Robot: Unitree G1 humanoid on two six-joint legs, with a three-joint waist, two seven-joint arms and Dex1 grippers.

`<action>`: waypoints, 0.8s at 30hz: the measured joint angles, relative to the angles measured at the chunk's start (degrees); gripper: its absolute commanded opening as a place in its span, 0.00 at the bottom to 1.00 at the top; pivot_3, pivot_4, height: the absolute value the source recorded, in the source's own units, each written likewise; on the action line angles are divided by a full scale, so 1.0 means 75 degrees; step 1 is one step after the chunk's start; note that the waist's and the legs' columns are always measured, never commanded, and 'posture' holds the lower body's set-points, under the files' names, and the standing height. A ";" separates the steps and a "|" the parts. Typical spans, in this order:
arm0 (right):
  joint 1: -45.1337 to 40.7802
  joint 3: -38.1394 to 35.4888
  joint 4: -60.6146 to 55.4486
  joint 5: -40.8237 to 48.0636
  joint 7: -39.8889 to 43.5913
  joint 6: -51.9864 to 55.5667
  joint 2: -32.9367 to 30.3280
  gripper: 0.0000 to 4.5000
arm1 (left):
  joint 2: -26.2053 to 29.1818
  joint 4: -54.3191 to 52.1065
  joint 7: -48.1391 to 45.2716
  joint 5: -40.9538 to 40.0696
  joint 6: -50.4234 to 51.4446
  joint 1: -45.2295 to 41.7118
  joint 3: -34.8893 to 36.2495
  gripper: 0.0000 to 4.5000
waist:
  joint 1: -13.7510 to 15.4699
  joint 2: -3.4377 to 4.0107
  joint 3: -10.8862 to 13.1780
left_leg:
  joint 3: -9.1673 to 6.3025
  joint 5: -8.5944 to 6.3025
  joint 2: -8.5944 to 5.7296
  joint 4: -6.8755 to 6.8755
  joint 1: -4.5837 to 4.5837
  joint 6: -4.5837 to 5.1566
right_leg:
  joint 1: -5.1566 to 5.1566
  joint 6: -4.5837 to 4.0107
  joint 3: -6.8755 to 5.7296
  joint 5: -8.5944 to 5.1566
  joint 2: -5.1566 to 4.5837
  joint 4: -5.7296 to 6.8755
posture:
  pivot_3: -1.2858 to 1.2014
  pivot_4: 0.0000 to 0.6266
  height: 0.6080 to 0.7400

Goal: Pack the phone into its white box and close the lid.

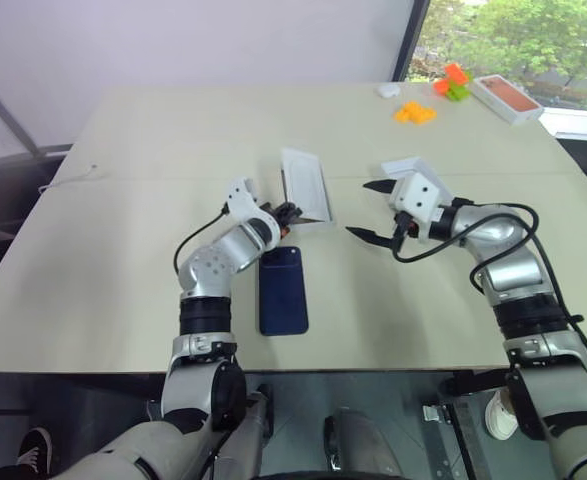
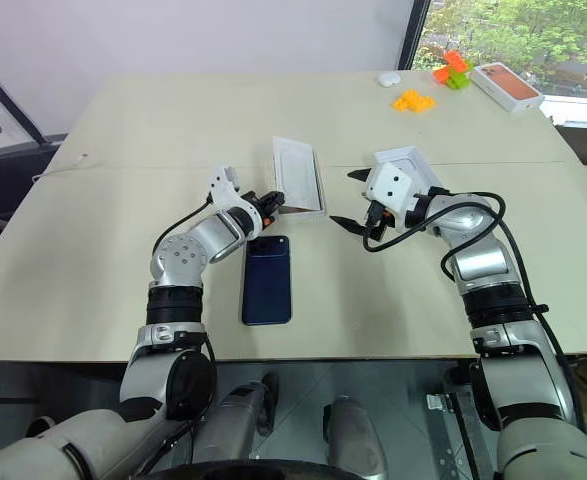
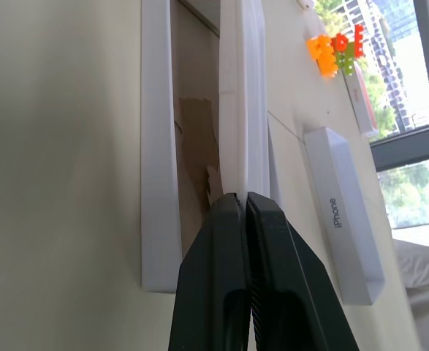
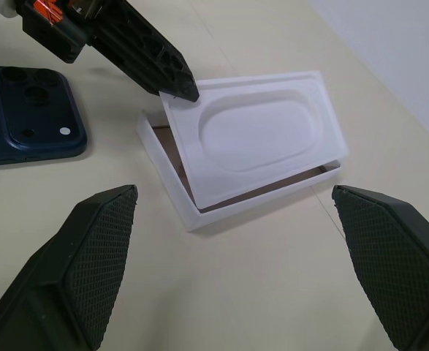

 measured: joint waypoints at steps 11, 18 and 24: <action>-0.0001 -0.0013 0.0000 0.0034 0.0000 0.0008 0.0011 1.00 | -0.0032 -0.0439 0.0086 -0.0140 0.0402 0.0000 -0.0092 0.78 | -0.0004 0.0000 0.0000 | 0.0000 0.0000 0.0000 0.0001 0.0000 0.0000 | 0.0000 0.0000 0.0000 0.0000 0.0000 0.0000 | 0.52 0.24 1.00; -0.0003 -0.0014 0.0007 0.0034 -0.0007 0.0004 0.0018 1.00 | 0.0286 -0.1320 0.0415 -0.0198 0.1168 -0.0049 -0.0215 0.78 | -0.0004 0.0000 0.0000 | -0.0001 0.0000 0.0000 0.0000 0.0000 0.0000 | 0.0000 0.0000 0.0000 0.0000 0.0001 0.0001 | 0.52 0.24 1.00; -0.0021 -0.0014 0.0023 0.0033 -0.0017 0.0002 0.0039 1.00 | 0.0618 -0.1896 0.0360 -0.0097 0.1461 0.0137 -0.0507 0.78 | 0.0002 0.0000 0.0000 | -0.0002 0.0001 0.0000 0.0000 0.0000 -0.0001 | 0.0000 0.0000 0.0000 0.0000 0.0002 0.0001 | 0.52 0.24 1.00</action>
